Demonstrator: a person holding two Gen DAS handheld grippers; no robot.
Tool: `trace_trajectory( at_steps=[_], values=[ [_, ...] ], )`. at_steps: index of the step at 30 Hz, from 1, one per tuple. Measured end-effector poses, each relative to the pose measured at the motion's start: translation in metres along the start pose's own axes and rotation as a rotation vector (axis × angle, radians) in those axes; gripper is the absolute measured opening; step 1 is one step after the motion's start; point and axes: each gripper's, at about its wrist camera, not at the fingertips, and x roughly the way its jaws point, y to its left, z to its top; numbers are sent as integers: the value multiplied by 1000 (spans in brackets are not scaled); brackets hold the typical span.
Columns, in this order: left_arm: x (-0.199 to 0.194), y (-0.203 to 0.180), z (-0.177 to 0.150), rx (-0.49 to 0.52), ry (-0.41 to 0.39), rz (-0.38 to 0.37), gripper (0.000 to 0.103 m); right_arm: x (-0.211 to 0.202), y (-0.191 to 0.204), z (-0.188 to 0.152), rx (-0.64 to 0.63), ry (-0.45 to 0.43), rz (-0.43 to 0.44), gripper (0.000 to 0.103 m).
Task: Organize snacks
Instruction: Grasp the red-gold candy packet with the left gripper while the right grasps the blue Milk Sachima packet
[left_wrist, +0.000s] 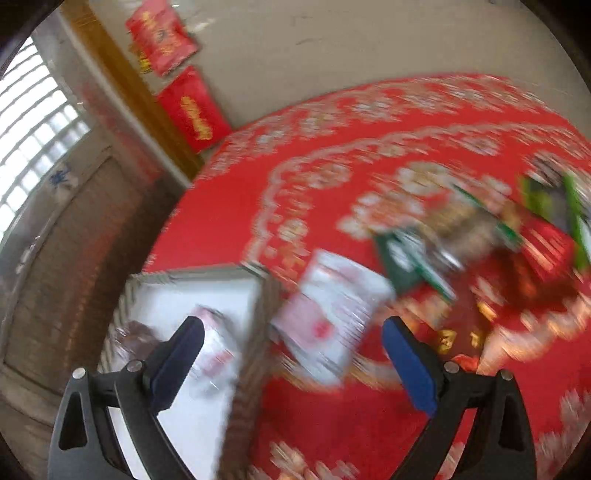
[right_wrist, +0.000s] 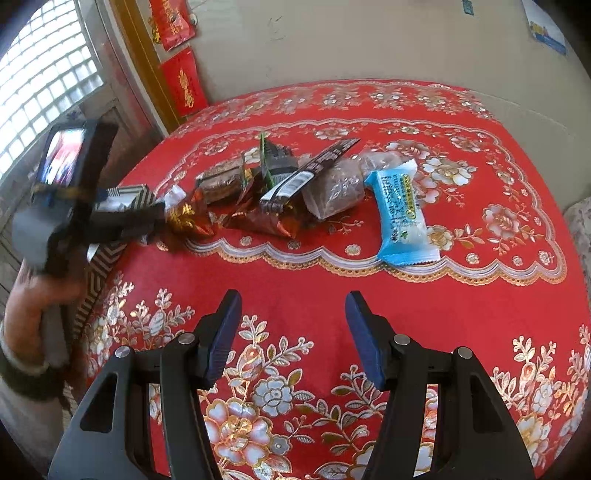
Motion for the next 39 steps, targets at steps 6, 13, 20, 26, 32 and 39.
trace_trajectory(
  at_steps=[6, 13, 20, 26, 32, 39],
  values=[
    [-32, -14, -10, -3, -24, -146, 98, -7, -4, 2, 13, -18, -7, 59],
    [-39, 6, -7, -159, 17, -352, 98, -21, -25, 3, 65, -52, -10, 59],
    [-36, -15, -5, -177, 34, -432, 98, -30, -47, 8, 90, -70, -67, 59],
    [-22, -36, -5, -167, 89, -479, 98, -13, -61, 30, 75, -39, -121, 59],
    [-14, -35, 0, -195, 100, -486, 98, 6, -61, 41, 39, -16, -108, 59],
    [-13, -44, -2, -159, 94, -483, 98, 19, -61, 47, 26, -2, -123, 59]
  ],
)
